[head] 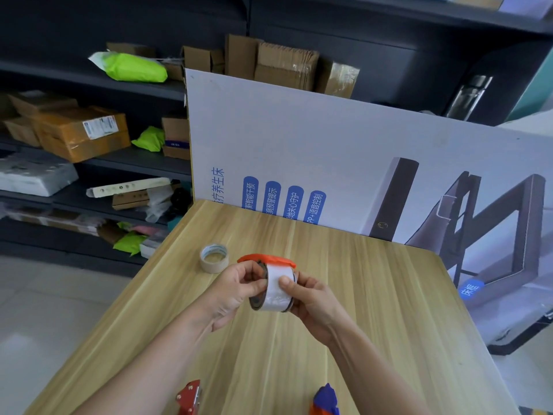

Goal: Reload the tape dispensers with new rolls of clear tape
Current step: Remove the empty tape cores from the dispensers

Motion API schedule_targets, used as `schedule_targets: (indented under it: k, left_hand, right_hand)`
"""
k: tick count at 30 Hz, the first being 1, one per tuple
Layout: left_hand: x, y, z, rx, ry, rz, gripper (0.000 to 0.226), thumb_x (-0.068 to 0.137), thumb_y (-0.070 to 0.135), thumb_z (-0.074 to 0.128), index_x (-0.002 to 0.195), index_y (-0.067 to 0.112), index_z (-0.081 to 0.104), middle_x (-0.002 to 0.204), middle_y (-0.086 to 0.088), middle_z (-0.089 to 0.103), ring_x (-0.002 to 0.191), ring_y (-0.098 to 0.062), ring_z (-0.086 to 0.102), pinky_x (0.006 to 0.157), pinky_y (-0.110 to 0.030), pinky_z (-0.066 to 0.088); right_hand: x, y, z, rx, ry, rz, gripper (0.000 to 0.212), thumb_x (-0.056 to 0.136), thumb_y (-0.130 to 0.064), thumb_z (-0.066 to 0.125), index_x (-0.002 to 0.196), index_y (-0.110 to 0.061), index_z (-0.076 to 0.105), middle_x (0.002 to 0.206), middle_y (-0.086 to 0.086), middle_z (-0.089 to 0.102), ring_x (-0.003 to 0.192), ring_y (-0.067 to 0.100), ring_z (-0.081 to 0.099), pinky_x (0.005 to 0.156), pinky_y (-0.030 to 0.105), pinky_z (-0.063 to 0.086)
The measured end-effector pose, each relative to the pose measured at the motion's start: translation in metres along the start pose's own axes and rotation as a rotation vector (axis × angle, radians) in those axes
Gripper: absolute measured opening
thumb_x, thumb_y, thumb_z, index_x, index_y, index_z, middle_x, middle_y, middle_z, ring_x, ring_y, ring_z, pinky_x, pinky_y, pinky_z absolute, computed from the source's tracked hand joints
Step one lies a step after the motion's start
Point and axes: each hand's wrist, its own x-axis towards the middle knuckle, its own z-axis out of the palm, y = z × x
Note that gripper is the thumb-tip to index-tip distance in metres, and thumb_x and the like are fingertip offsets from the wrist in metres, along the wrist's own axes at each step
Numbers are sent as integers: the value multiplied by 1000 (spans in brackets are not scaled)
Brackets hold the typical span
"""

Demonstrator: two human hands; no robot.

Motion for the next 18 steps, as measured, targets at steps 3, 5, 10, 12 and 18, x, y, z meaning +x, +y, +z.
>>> schedule_targets:
  k: [3, 5, 10, 12, 18]
  left_hand:
    - [1, 5, -2, 123, 26, 33, 14, 84, -2, 67, 77, 7, 59, 73, -7, 62, 69, -16, 56, 64, -24, 45]
    - [1, 8, -2, 205, 64, 46, 11, 84, -4, 65, 77, 4, 62, 71, -13, 62, 64, -19, 57, 60, -24, 47]
    - [3, 10, 4, 213, 107, 58, 16, 90, 14, 63, 84, 2, 72, 75, -7, 65, 67, -11, 56, 67, -24, 45]
    - [2, 8, 7, 188, 93, 64, 26, 91, 31, 62, 80, 10, 74, 77, -6, 66, 74, -12, 57, 77, -30, 45]
    - [3, 4, 16, 661, 162, 289, 22, 82, 23, 69, 103, 25, 73, 87, 2, 68, 81, -13, 60, 79, -35, 50]
  right_hand:
    - [2, -1, 4, 12, -10, 8, 36, 77, -22, 77, 106, -3, 68, 97, 15, 71, 82, 24, 67, 72, 29, 53]
    - [4, -1, 5, 19, -10, 11, 45, 72, -27, 79, 108, -2, 69, 100, 18, 69, 88, 29, 62, 75, 34, 49]
    - [8, -3, 7, -12, 45, -27, 50, 63, -37, 84, 103, -9, 73, 97, 14, 71, 87, 29, 59, 77, 38, 41]
    - [7, -5, 7, -17, 90, -42, 47, 67, -34, 83, 102, -6, 71, 85, 7, 71, 73, 17, 62, 65, 26, 44]
    - [7, -13, 4, -123, 171, 7, 70, 85, -65, 53, 101, 0, 71, 72, 16, 67, 61, 25, 61, 66, 34, 50]
